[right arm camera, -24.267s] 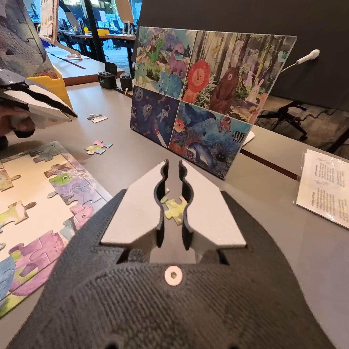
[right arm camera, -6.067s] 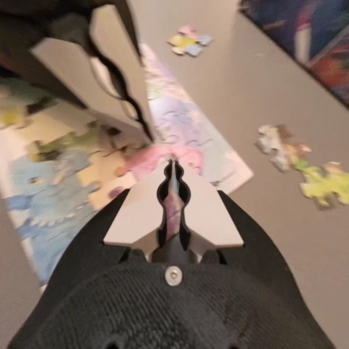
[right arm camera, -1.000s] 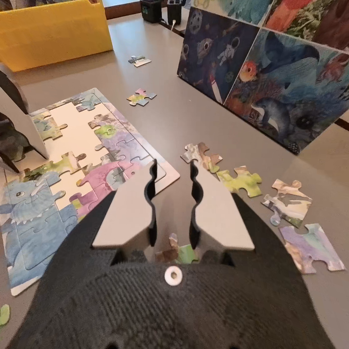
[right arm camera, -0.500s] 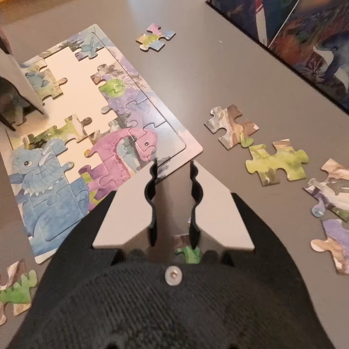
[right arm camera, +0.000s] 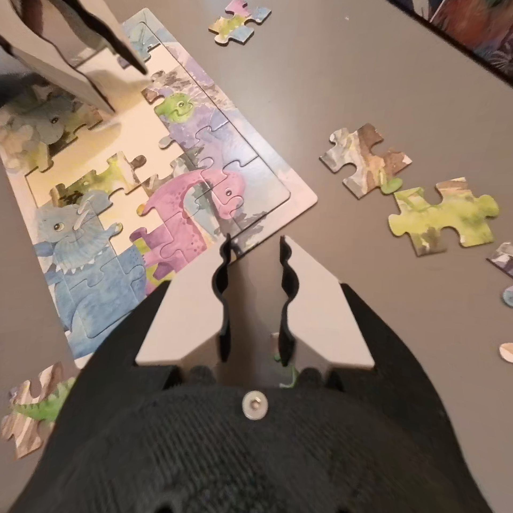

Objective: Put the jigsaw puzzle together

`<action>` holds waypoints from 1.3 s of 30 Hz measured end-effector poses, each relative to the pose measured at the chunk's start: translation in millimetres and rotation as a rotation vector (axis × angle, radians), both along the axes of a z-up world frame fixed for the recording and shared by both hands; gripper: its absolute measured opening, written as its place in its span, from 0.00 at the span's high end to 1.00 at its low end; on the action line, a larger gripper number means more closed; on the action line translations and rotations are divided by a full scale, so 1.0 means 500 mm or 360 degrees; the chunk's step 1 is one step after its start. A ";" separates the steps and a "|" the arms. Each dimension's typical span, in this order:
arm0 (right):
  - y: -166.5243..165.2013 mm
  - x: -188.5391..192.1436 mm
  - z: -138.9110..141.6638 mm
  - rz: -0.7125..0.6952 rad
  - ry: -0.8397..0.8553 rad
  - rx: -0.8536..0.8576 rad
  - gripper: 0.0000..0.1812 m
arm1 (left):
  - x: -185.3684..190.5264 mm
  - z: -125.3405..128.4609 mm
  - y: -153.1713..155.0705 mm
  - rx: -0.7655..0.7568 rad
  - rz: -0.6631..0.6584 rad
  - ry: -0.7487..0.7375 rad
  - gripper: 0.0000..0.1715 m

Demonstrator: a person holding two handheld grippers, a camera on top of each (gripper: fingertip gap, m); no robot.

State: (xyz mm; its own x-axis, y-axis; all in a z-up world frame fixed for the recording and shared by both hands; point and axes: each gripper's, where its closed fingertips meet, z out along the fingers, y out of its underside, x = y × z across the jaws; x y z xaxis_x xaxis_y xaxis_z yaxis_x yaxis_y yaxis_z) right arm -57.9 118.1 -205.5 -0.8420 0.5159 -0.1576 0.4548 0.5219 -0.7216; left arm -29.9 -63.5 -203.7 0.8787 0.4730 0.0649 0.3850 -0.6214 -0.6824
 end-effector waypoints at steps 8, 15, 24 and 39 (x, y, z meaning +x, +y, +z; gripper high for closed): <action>-0.009 0.023 0.004 0.0070 -0.0082 -0.0093 0.80 | -0.016 -0.011 0.007 0.0025 0.0035 -0.0037 0.73; -0.009 0.022 0.004 0.0071 -0.0069 -0.0095 0.80 | -0.022 -0.011 0.006 0.0007 0.0042 -0.0012 0.75; -0.008 0.018 0.001 0.0071 -0.0031 -0.0063 0.82 | -0.024 -0.013 0.005 -0.0023 0.0039 0.0032 0.76; -0.006 0.027 0.002 0.0096 -0.0027 -0.0036 0.85 | -0.057 -0.014 0.010 -0.0056 0.0000 0.0021 0.76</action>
